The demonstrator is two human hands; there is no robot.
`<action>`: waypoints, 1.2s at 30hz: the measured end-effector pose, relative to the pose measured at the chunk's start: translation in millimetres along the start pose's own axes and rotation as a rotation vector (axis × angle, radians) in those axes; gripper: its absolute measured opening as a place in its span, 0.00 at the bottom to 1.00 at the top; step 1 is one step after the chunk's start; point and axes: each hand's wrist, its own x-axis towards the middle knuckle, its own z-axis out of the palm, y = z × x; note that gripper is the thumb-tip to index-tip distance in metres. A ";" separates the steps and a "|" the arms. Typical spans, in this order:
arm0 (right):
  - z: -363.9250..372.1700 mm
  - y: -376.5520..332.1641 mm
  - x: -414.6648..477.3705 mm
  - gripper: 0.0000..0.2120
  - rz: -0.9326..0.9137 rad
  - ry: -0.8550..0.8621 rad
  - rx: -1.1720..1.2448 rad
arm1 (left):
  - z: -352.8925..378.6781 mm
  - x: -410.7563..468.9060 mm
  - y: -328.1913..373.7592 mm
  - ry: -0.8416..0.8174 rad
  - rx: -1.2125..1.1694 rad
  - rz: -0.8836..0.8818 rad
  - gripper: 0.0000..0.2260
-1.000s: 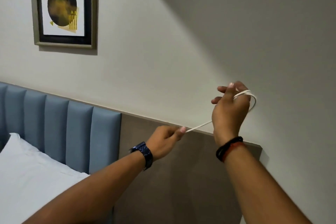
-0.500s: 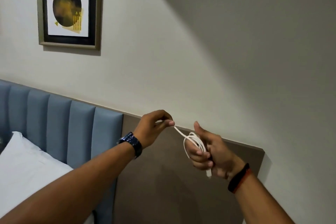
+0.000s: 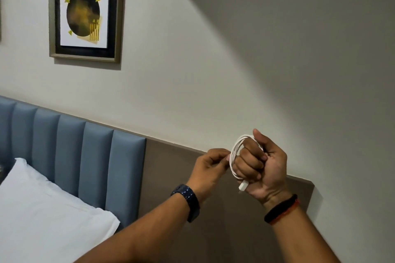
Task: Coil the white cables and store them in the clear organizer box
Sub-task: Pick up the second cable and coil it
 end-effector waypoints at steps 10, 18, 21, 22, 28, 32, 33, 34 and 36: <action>-9.1 -3.8 -5.8 0.23 -0.029 0.063 -0.062 | 1.3 1.7 8.5 -0.143 -0.117 -0.027 0.09; -21.0 -3.3 -8.2 0.23 -0.015 0.088 -0.111 | -0.9 4.9 12.3 -0.146 0.117 -0.014 0.12; -26.0 -2.6 -9.7 0.23 -0.005 0.111 -0.152 | 1.1 6.2 13.5 -0.122 0.253 0.077 0.09; -27.9 -2.6 -10.2 0.23 0.001 0.116 -0.165 | 2.0 6.6 13.4 -0.114 0.310 0.102 0.09; -38.4 -5.8 -12.8 0.23 0.062 0.181 -0.293 | 5.7 8.6 6.0 -0.046 0.552 0.161 0.08; -40.4 -4.0 -13.3 0.23 0.056 0.220 -0.307 | 9.4 9.9 2.6 -0.013 0.633 0.183 0.09; -40.5 -4.1 -13.8 0.24 0.053 0.232 -0.301 | 10.0 10.6 2.6 -0.011 0.638 0.179 0.09; -40.8 -4.5 -14.6 0.24 0.052 0.251 -0.308 | 9.8 11.9 3.0 -0.010 0.644 0.173 0.09; -41.8 -5.6 -16.7 0.24 0.051 0.311 -0.380 | 8.7 15.1 4.0 -0.002 0.666 0.163 0.08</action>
